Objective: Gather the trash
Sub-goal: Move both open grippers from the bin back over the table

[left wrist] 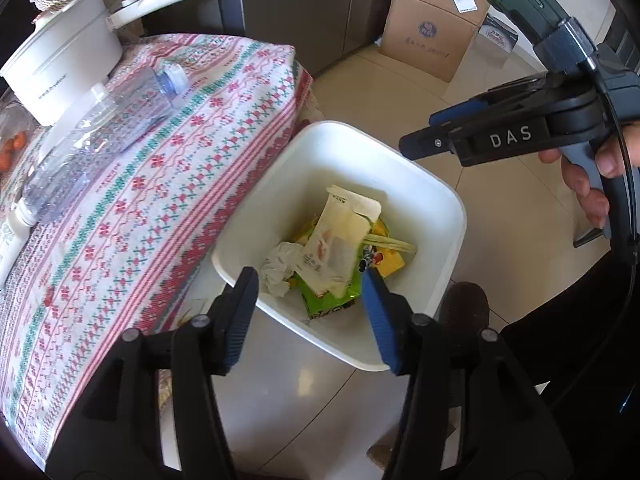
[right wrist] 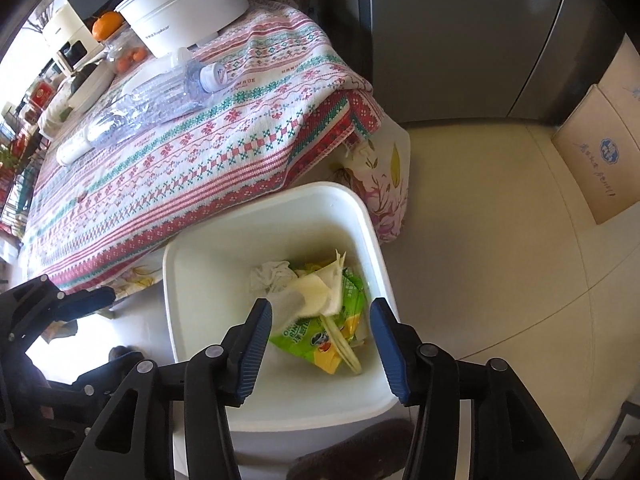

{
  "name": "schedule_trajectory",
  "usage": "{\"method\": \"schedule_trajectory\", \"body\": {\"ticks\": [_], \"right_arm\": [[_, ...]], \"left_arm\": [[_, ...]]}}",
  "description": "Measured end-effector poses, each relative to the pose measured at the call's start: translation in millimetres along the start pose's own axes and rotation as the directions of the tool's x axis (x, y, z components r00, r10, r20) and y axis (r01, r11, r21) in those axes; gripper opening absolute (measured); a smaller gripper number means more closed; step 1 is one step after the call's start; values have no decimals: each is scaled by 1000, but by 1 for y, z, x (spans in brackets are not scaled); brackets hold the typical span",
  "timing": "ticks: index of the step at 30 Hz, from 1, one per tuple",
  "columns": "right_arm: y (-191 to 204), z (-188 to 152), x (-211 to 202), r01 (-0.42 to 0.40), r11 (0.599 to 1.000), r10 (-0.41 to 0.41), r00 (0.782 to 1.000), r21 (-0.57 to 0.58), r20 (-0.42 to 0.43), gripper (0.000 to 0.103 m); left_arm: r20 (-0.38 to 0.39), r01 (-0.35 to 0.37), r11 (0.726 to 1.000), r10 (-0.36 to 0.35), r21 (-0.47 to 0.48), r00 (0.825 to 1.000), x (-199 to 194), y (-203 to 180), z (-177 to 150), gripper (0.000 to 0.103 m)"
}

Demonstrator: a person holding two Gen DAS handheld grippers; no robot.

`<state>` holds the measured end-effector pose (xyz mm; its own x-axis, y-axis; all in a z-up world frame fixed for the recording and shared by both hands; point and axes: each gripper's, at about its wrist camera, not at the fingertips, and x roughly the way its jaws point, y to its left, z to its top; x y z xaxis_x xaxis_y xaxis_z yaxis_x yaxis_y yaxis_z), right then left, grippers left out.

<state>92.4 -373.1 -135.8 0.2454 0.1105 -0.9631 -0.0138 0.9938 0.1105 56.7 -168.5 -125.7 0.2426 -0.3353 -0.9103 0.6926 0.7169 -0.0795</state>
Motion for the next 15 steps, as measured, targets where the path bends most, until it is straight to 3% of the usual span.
{"method": "schedule_trajectory", "body": {"ticks": [5,15], "right_arm": [[6,4,-7,6,1000,-6,1000,-13,24,56],[28,23,-23,3,999,1,995,-36,97,66]], "left_arm": [[18,-24,999,24,-24,1000,-9,10,2,65],[57,-98,982,108,-160,992,-33,65,1,76]]}}
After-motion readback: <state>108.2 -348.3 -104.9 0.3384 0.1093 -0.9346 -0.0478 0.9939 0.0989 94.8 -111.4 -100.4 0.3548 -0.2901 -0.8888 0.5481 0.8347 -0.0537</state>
